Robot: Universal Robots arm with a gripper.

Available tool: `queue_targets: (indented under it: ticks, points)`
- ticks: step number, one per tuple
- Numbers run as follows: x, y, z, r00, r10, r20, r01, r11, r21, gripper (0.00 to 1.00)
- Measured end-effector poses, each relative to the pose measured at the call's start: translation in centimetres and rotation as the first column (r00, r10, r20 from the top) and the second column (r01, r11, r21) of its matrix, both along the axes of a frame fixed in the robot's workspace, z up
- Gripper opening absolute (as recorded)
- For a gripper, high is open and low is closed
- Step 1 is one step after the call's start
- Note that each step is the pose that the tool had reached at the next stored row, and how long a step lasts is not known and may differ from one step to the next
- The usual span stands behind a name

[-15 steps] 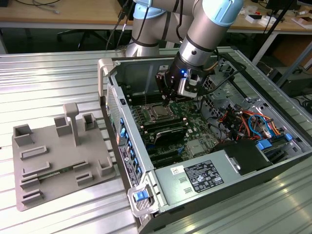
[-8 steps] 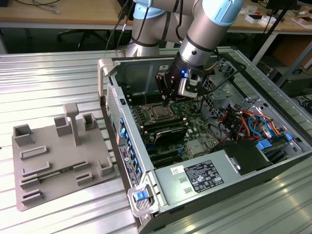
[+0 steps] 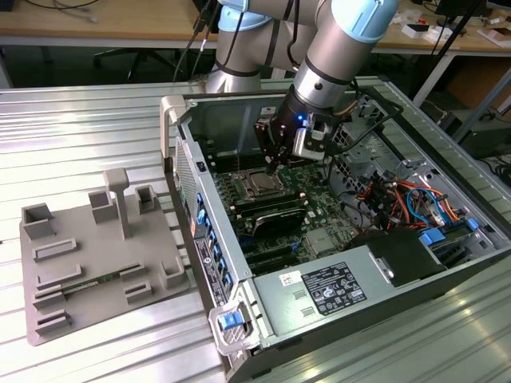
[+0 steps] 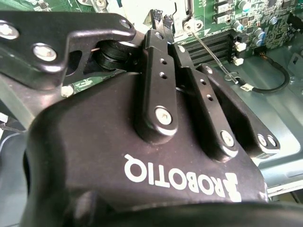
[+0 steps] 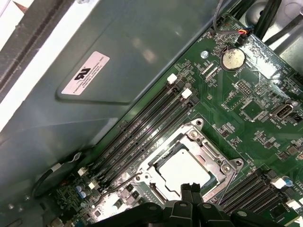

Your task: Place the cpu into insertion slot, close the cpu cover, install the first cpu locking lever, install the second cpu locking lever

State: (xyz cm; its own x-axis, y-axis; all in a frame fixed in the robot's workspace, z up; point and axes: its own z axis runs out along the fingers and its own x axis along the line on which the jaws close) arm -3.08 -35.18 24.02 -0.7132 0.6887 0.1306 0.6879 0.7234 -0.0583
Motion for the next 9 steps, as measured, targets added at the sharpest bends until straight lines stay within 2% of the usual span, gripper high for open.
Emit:
queue_targets:
  ticks: [9]
  points:
    - [0.00, 0.00, 0.00, 0.9997, 0.023, 0.0000, -0.023, 0.9997, 0.0000, 0.11]
